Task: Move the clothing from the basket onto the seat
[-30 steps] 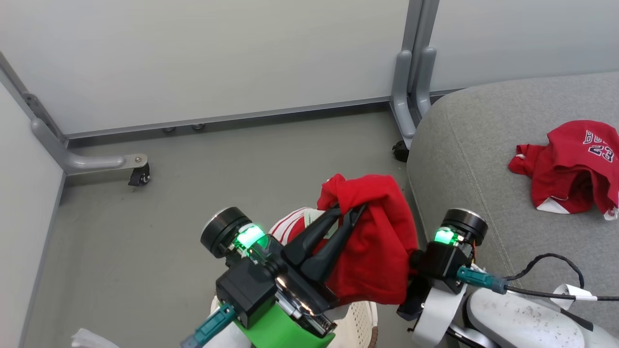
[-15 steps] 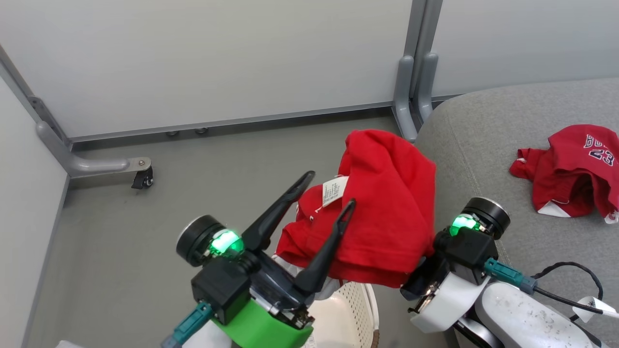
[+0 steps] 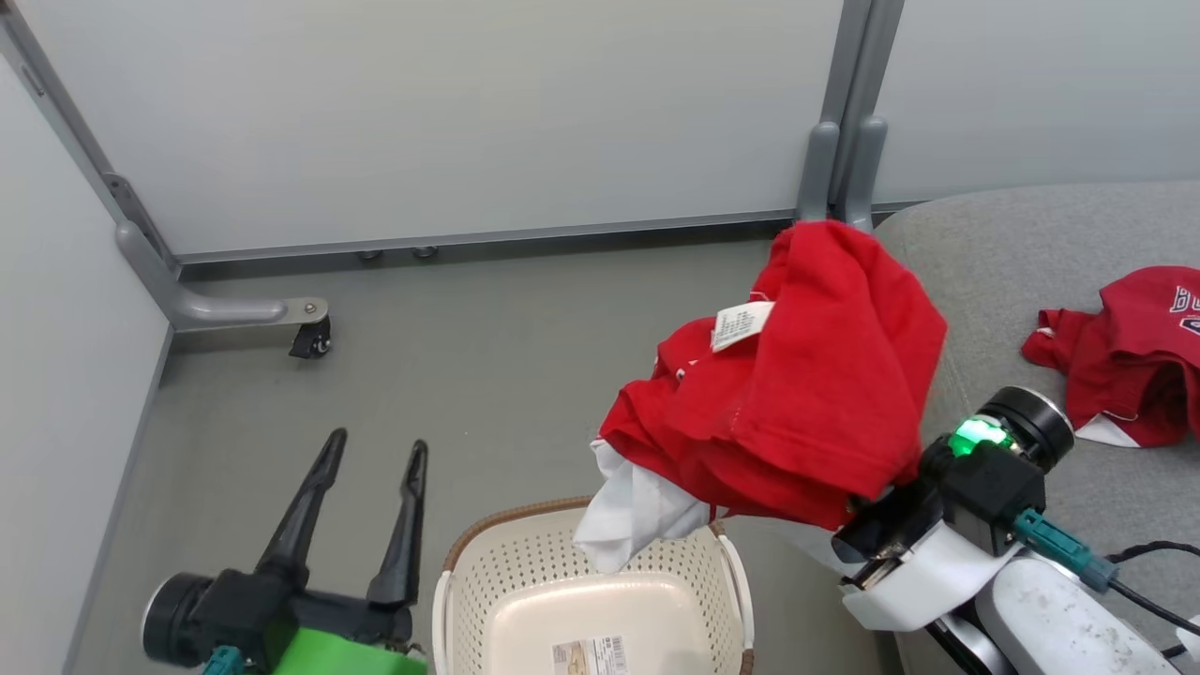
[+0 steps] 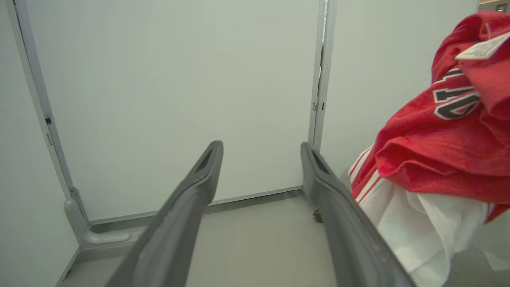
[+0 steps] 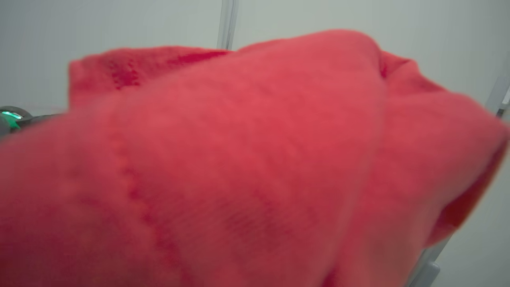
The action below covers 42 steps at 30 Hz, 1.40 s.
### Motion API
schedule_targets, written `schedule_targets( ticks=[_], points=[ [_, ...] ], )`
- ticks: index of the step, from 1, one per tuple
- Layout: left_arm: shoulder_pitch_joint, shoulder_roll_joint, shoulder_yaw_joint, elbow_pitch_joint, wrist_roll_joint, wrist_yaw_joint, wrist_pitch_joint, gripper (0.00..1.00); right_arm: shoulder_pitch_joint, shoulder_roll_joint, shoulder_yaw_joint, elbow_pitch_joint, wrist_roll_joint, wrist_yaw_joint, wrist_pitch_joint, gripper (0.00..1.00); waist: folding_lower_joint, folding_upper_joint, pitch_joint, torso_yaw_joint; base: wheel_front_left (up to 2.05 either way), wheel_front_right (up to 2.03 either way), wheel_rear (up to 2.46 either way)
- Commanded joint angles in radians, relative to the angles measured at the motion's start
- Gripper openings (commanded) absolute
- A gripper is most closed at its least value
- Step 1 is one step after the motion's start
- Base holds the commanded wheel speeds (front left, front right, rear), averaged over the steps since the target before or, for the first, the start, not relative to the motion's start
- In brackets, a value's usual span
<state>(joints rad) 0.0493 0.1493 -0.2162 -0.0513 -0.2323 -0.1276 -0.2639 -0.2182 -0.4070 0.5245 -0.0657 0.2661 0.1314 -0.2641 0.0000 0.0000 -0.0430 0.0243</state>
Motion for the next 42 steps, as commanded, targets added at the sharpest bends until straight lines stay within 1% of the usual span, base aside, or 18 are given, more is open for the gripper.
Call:
schedule_targets(
  ticks=[1, 6, 13, 19, 33, 37, 42],
  points=[
    [0.028, -0.013, 0.032, 0.018, 0.012, -0.004, -0.001, 1.00, 0.020, 0.007, -0.021, -0.010, -0.009, -0.001, 0.000, 0.00, 0.0000, 0.0000, -0.005, 0.012, 0.00, 0.00, 0.00],
    [0.080, -0.048, 0.101, 0.060, 0.007, -0.004, -0.001, 1.00, 0.069, 0.025, -0.088, -0.034, -0.024, -0.001, 0.000, 0.00, 0.0000, 0.0000, -0.012, 0.031, 0.00, 0.00, 0.00],
    [0.113, -0.061, 0.110, 0.139, -0.005, -0.004, -0.001, 1.00, 0.113, 0.047, -0.150, -0.050, -0.038, -0.001, 0.000, 0.00, 0.0000, 0.0000, -0.014, 0.035, 0.00, 0.00, 0.00],
    [0.126, -0.074, 0.131, 0.160, -0.010, -0.004, -0.001, 1.00, 0.128, 0.060, -0.156, -0.053, -0.043, -0.001, 0.000, 0.00, 0.0000, 0.0000, -0.014, 0.027, 0.00, 0.00, 0.00],
    [0.121, -0.082, 0.117, 0.153, -0.016, -0.004, -0.001, 1.00, 0.119, 0.059, -0.151, -0.045, -0.038, -0.001, 0.000, 0.00, 0.0000, 0.0000, -0.014, 0.019, 0.00, 0.00, 0.00],
    [0.123, -0.083, 0.116, 0.147, -0.020, -0.004, -0.001, 1.00, 0.113, 0.054, -0.157, -0.046, -0.039, -0.001, 0.000, 0.00, 0.0000, 0.0000, -0.013, 0.001, 0.00, 0.00, 0.00],
    [0.136, -0.085, 0.112, 0.143, -0.026, -0.004, -0.001, 1.00, 0.103, 0.046, -0.162, -0.050, -0.043, -0.002, 0.000, 0.00, 0.0000, 0.0000, -0.006, -0.049, 0.00, 0.00, 0.00]
  ],
)
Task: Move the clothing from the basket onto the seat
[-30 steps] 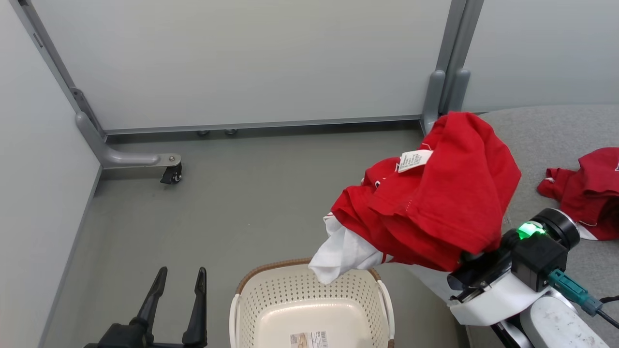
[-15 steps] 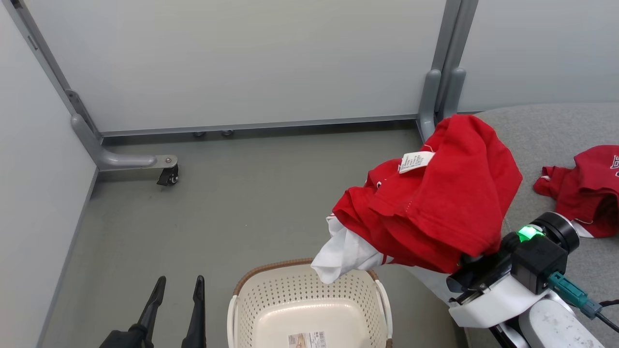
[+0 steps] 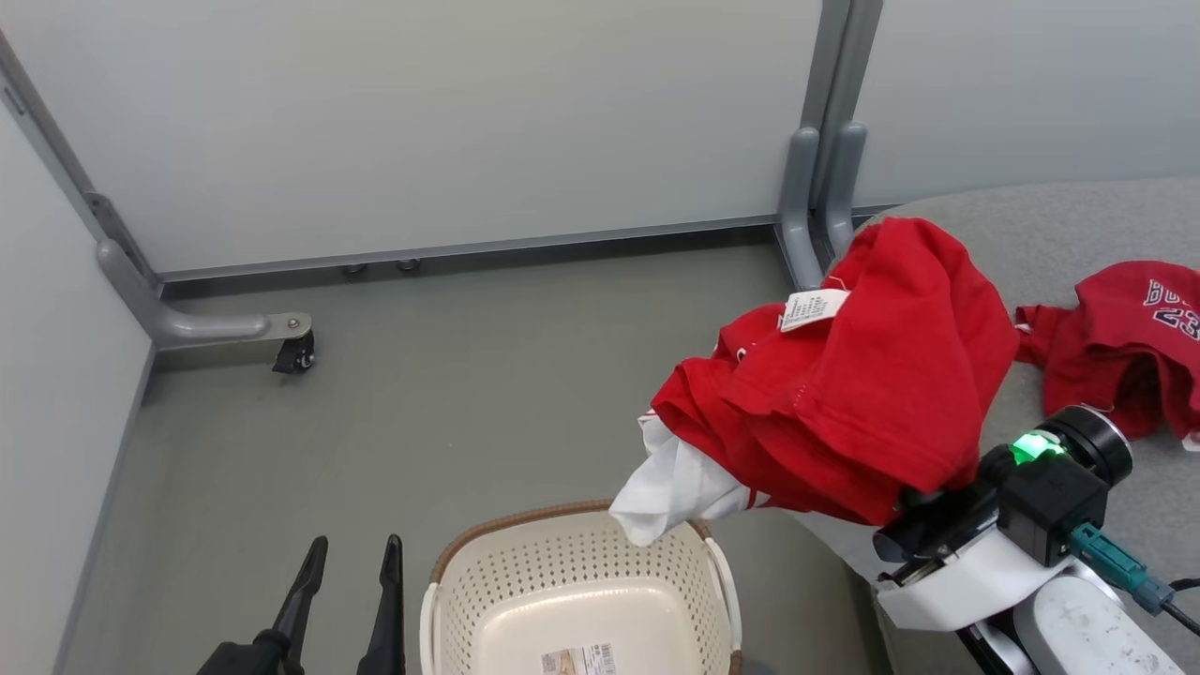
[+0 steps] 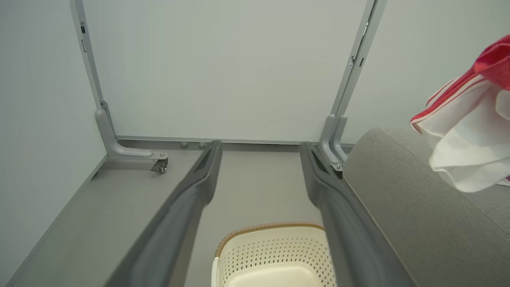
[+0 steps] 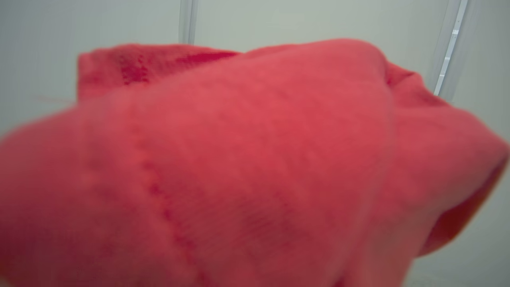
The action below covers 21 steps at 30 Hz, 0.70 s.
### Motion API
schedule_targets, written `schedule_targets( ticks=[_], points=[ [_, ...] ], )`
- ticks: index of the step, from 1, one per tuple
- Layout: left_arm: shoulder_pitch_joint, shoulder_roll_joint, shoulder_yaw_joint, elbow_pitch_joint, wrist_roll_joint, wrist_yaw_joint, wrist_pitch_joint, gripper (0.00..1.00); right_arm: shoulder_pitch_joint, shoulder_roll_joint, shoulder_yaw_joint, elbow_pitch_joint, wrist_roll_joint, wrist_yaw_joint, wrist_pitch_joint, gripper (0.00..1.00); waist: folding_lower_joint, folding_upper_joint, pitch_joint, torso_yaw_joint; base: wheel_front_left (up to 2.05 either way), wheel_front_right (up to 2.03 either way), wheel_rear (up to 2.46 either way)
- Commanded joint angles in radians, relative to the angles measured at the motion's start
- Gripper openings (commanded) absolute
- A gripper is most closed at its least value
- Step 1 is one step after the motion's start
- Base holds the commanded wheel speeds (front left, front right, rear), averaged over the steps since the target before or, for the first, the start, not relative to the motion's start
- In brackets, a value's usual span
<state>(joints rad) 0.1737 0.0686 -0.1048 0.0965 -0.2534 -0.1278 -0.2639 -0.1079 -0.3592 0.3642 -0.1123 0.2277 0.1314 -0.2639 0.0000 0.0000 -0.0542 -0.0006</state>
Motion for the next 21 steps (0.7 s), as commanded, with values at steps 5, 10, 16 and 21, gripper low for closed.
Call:
schedule_targets(
  ticks=[5, 10, 16, 21],
  points=[
    [-0.003, -0.006, -0.022, -0.022, -0.016, -0.004, -0.001, 1.00, -0.020, -0.018, -0.013, -0.009, -0.008, -0.002, -0.001, 0.00, 0.0000, 0.0000, 0.018, -0.098, 0.00, 0.00, 0.00],
    [-0.017, -0.009, -0.036, -0.027, -0.026, -0.004, -0.001, 1.00, -0.019, -0.028, -0.041, -0.014, -0.007, -0.001, 0.000, 0.00, 0.0000, 0.0000, 0.031, -0.175, 0.00, 0.00, 0.00],
    [-0.043, -0.015, -0.025, -0.031, -0.034, -0.004, -0.001, 1.00, -0.013, -0.034, -0.075, -0.019, -0.010, -0.001, -0.001, 0.00, 0.0000, 0.0000, 0.055, -0.274, 0.00, 0.00, 0.00],
    [-0.062, -0.015, -0.024, -0.032, -0.030, -0.004, -0.001, 1.00, -0.014, -0.025, -0.102, -0.028, -0.014, -0.001, 0.000, 0.00, 0.0000, 0.0000, 0.079, -0.362, 0.00, 0.00, 0.00]
  ],
)
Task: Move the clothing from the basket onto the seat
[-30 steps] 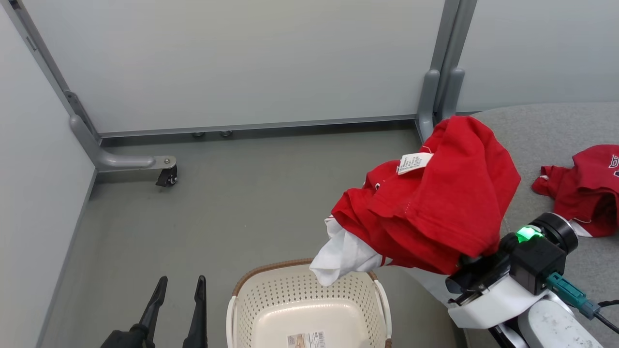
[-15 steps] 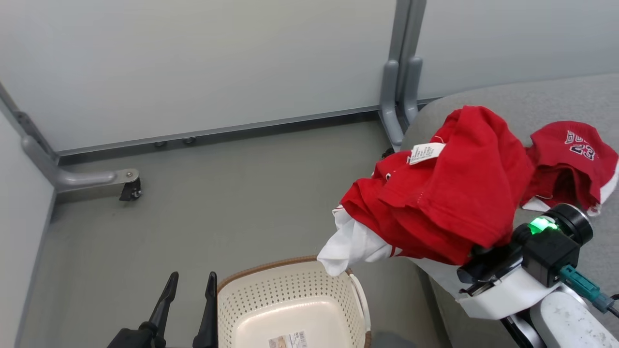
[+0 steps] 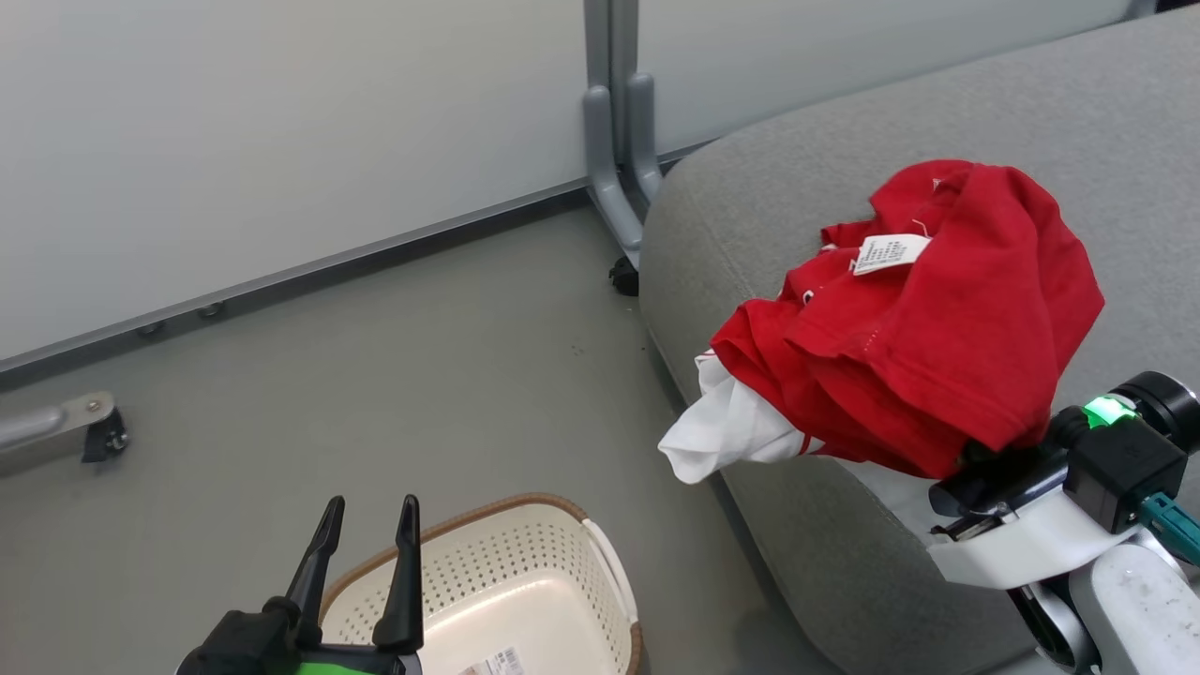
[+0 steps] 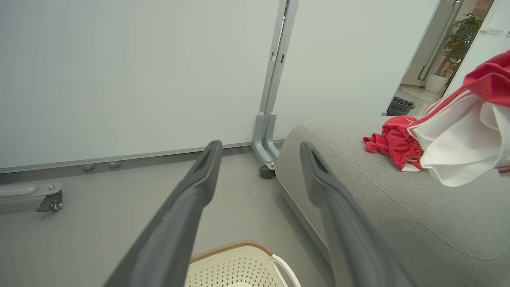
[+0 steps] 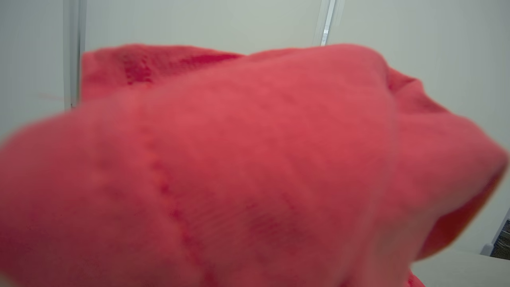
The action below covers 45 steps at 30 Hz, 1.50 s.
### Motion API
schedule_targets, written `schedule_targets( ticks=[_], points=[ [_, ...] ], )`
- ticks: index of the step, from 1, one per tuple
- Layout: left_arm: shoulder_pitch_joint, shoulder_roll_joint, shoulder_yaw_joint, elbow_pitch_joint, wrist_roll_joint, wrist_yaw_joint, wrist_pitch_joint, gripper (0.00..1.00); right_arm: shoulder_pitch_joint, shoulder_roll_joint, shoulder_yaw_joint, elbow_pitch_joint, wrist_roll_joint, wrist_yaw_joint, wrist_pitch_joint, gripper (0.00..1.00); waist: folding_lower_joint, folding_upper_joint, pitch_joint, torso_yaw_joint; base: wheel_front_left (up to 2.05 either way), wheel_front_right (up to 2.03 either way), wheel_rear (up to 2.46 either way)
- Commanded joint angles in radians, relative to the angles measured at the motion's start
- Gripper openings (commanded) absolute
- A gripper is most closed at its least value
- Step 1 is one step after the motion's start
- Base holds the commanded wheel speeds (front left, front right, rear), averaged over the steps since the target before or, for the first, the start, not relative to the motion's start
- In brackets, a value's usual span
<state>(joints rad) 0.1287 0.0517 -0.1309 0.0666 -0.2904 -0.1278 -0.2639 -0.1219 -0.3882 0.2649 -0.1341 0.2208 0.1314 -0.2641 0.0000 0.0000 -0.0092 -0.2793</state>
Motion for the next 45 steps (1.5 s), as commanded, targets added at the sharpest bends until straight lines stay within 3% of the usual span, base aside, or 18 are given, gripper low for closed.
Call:
schedule_targets(
  ticks=[1, 8, 18, 25, 36, 45],
  points=[
    [-0.021, 0.002, -0.003, -0.001, 0.011, -0.004, -0.001, 1.00, 0.001, 0.008, -0.011, -0.008, -0.008, -0.002, 0.000, 0.00, 0.0000, 0.0000, 0.038, -0.097, 0.00, 0.00, 0.00],
    [-0.062, 0.016, -0.023, -0.003, 0.021, -0.004, -0.001, 1.00, -0.006, 0.035, -0.047, -0.023, -0.017, -0.001, 0.000, 0.00, 0.0000, 0.0000, 0.086, -0.207, 0.00, 0.00, 0.00],
    [-0.164, 0.074, -0.118, 0.037, 0.003, -0.003, -0.001, 1.00, 0.055, 0.094, -0.168, -0.073, -0.051, -0.002, 0.000, 0.00, 0.0000, 0.0000, 0.137, -0.244, 0.00, 0.00, 0.00],
    [-0.191, 0.078, -0.149, 0.051, 0.000, -0.003, -0.001, 1.00, 0.077, 0.111, -0.199, -0.092, -0.062, -0.002, 0.000, 0.00, 0.0000, 0.0000, 0.143, -0.248, 0.00, 0.00, 0.00],
    [-0.184, 0.062, -0.143, 0.041, -0.007, -0.003, 0.000, 1.00, 0.034, 0.079, -0.211, -0.087, -0.076, -0.002, 0.000, 0.00, 0.0000, 0.0000, 0.149, -0.245, 0.00, 0.00, 0.00],
    [-0.174, 0.065, -0.151, 0.008, 0.025, -0.003, 0.000, 1.00, -0.148, 0.007, -0.232, -0.047, -0.091, -0.002, 0.000, 0.00, 0.0000, 0.0000, 0.216, -0.250, 0.00, 0.00, 0.00]
  ],
)
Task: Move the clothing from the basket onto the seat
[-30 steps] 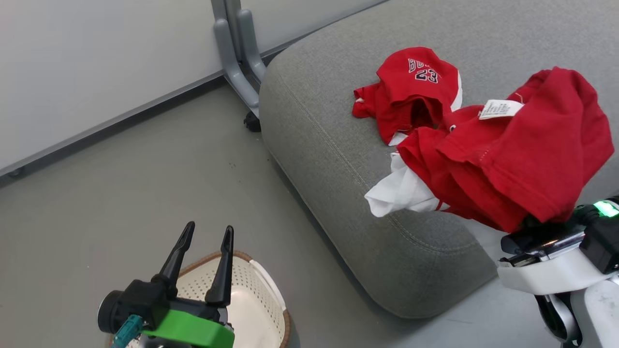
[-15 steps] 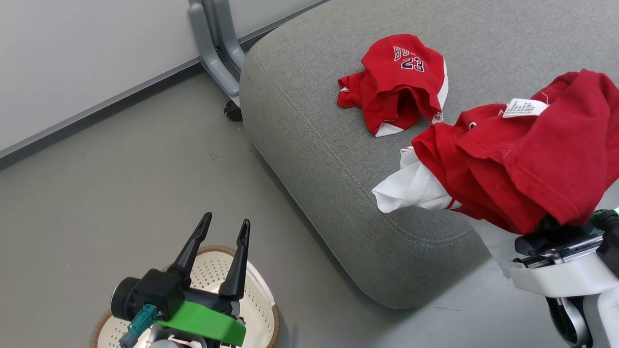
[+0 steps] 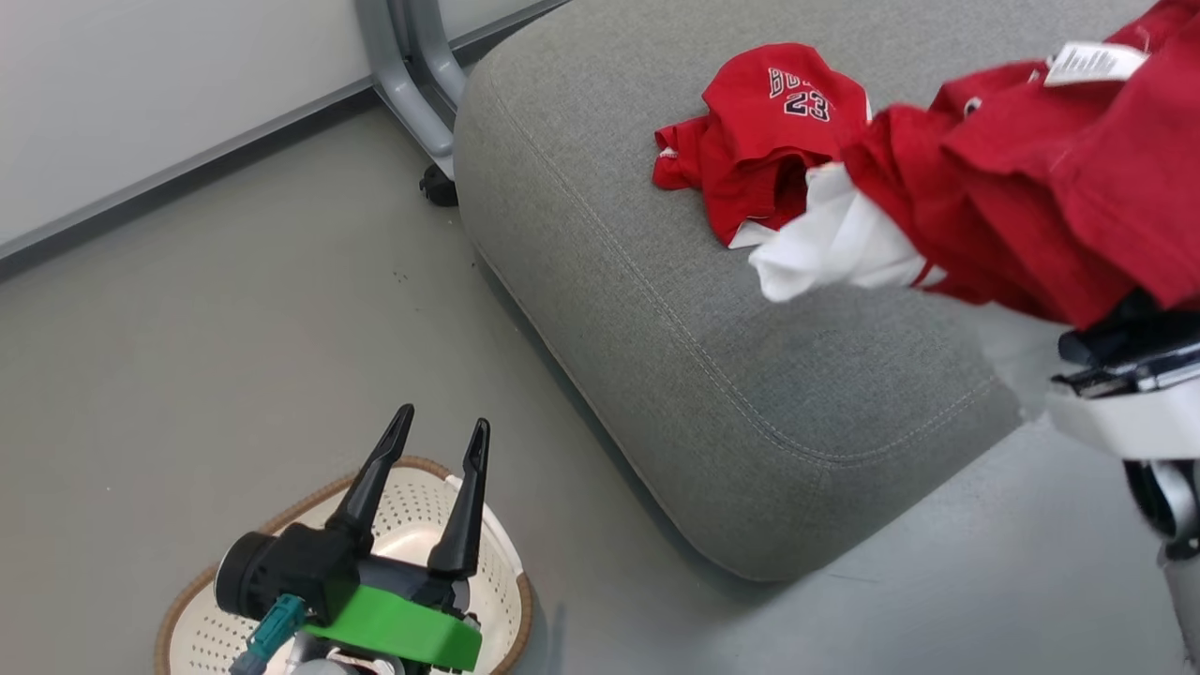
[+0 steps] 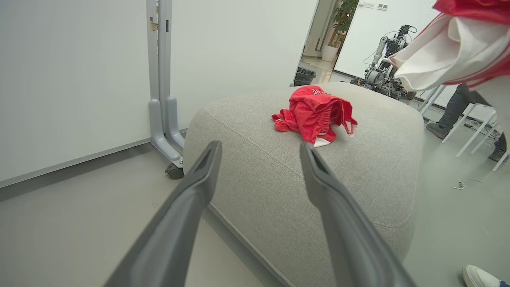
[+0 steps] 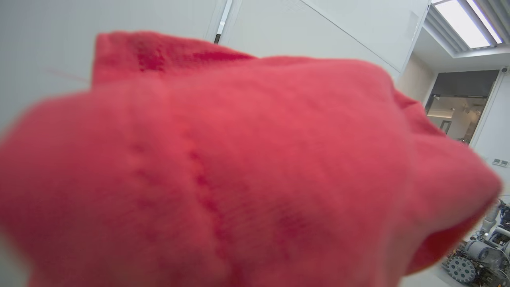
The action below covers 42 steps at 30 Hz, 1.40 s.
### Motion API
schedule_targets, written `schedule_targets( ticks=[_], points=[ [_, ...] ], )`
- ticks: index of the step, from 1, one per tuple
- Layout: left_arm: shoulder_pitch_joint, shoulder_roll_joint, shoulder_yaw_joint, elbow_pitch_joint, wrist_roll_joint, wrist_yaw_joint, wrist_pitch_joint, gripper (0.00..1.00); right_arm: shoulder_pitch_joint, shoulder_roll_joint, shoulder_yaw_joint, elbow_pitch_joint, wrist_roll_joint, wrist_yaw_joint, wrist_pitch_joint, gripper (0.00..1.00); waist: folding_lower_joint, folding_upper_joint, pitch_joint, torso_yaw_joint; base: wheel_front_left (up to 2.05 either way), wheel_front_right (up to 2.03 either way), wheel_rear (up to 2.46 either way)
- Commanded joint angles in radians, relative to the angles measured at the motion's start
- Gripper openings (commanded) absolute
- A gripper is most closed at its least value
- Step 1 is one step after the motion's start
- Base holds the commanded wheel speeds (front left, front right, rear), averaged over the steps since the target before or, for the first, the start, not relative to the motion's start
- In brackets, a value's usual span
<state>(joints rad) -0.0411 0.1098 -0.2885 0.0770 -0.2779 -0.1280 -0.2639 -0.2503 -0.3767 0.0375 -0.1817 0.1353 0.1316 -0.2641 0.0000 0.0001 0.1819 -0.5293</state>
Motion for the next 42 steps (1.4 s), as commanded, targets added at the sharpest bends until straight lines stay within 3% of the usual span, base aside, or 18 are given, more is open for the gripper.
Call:
schedule_targets(
  ticks=[1, 10, 20, 33, 42],
  points=[
    [-0.007, 0.010, 0.007, -0.007, 0.015, -0.003, 0.000, 1.00, -0.046, -0.012, -0.011, 0.005, -0.004, -0.002, 0.000, 0.00, 0.0000, -0.0001, 0.034, 0.000, 0.00, 0.00, 0.00],
    [-0.075, 0.072, -0.029, -0.065, 0.036, -0.003, 0.000, 1.00, -0.321, -0.077, -0.105, 0.084, 0.020, -0.002, 0.000, 0.00, 0.0000, -0.0001, 0.178, 0.051, 0.00, 0.00, 0.00],
    [-0.167, 0.143, -0.077, -0.090, 0.041, -0.003, 0.000, 1.00, -0.554, -0.152, -0.147, 0.293, 0.018, -0.002, 0.000, 0.00, 0.0000, -0.0001, 0.350, 0.150, 0.00, 0.00, 0.00],
    [-0.201, 0.196, -0.103, -0.097, 0.055, -0.003, 0.000, 1.00, -0.636, -0.124, -0.164, 0.593, 0.000, -0.002, 0.000, 0.00, 0.0000, -0.0001, 0.459, 0.225, 0.00, 0.00, 0.00],
    [-0.174, 0.208, -0.105, -0.092, 0.060, -0.003, 0.000, 1.00, -0.615, -0.060, -0.151, 0.788, -0.008, -0.002, 0.000, 0.00, 0.0000, -0.0001, 0.475, 0.222, 0.00, 0.00, 0.00]
  ],
)
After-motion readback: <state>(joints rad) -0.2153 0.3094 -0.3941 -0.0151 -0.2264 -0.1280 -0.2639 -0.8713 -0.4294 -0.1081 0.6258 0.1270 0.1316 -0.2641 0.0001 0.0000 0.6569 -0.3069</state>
